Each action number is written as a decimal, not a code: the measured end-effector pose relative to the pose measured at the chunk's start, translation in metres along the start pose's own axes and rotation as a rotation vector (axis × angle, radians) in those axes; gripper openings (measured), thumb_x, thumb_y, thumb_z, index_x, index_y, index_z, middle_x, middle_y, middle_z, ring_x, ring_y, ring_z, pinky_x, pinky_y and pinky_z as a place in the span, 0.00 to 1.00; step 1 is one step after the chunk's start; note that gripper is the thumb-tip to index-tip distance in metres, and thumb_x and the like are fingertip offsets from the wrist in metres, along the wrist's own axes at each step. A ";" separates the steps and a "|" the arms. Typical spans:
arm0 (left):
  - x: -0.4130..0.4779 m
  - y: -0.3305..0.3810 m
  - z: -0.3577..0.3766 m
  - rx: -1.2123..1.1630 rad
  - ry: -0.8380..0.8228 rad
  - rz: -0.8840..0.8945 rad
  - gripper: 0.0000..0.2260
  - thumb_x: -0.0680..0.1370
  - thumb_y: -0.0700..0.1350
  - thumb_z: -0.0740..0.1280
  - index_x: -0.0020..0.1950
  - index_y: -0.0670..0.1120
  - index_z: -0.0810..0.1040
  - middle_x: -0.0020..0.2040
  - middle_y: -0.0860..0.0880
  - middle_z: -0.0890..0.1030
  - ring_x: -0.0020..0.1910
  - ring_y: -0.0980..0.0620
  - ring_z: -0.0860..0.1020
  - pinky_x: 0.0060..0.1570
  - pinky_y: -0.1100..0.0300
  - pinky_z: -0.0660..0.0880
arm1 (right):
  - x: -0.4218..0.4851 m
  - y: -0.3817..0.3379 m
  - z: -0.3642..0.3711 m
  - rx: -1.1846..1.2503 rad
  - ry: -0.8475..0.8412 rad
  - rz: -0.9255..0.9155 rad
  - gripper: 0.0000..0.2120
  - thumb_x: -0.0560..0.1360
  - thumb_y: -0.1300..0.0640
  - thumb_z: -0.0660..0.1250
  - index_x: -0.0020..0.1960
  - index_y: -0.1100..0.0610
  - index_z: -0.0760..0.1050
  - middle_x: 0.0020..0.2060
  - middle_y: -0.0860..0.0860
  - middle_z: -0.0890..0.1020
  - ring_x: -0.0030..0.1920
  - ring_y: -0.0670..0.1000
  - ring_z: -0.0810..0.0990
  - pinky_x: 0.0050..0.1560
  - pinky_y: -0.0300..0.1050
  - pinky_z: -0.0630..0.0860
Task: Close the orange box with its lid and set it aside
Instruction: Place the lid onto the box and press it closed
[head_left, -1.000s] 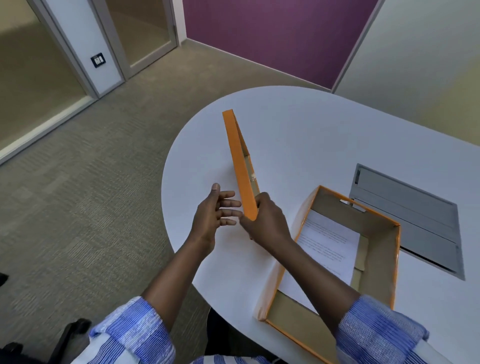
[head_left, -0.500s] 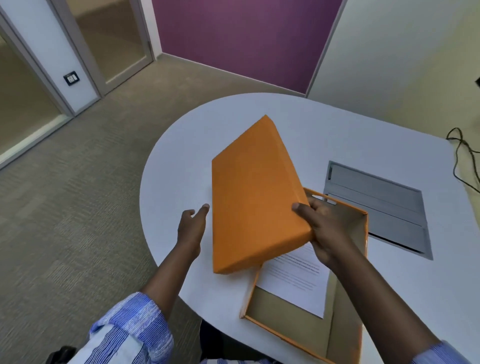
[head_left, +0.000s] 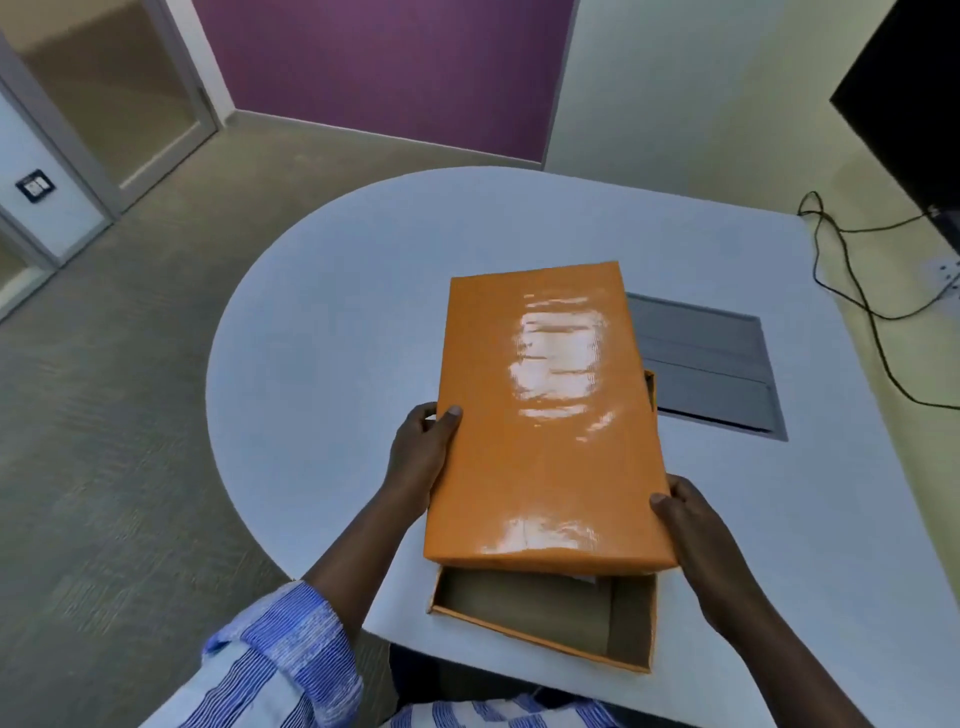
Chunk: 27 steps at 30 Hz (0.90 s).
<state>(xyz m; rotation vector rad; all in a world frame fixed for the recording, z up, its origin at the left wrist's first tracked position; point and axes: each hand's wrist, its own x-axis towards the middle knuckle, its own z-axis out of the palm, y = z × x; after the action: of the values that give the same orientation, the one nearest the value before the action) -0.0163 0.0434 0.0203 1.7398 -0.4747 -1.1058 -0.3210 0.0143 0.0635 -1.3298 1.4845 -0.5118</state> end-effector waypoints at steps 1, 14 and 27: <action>0.000 0.000 0.008 0.041 -0.001 0.009 0.21 0.79 0.61 0.65 0.68 0.53 0.72 0.61 0.49 0.80 0.52 0.51 0.81 0.48 0.52 0.79 | -0.001 0.009 -0.002 -0.016 0.022 0.004 0.14 0.85 0.52 0.56 0.69 0.50 0.69 0.59 0.51 0.79 0.52 0.49 0.79 0.45 0.45 0.74; 0.000 -0.019 0.047 0.416 -0.005 0.101 0.27 0.79 0.62 0.63 0.74 0.52 0.68 0.73 0.44 0.71 0.63 0.43 0.78 0.56 0.47 0.77 | -0.021 0.076 0.001 0.016 -0.018 0.199 0.17 0.85 0.50 0.53 0.74 0.47 0.65 0.65 0.49 0.76 0.55 0.45 0.77 0.56 0.49 0.72; -0.017 -0.028 0.033 0.440 -0.086 -0.097 0.34 0.73 0.70 0.61 0.73 0.52 0.67 0.66 0.46 0.78 0.44 0.51 0.80 0.38 0.56 0.77 | -0.006 0.060 0.002 0.066 -0.136 0.224 0.37 0.75 0.33 0.61 0.79 0.46 0.56 0.67 0.48 0.74 0.62 0.55 0.77 0.64 0.56 0.76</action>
<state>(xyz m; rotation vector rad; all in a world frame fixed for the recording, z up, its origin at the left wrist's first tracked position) -0.0573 0.0510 -0.0002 2.1184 -0.7362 -1.2125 -0.3484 0.0381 0.0154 -1.1087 1.4688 -0.3171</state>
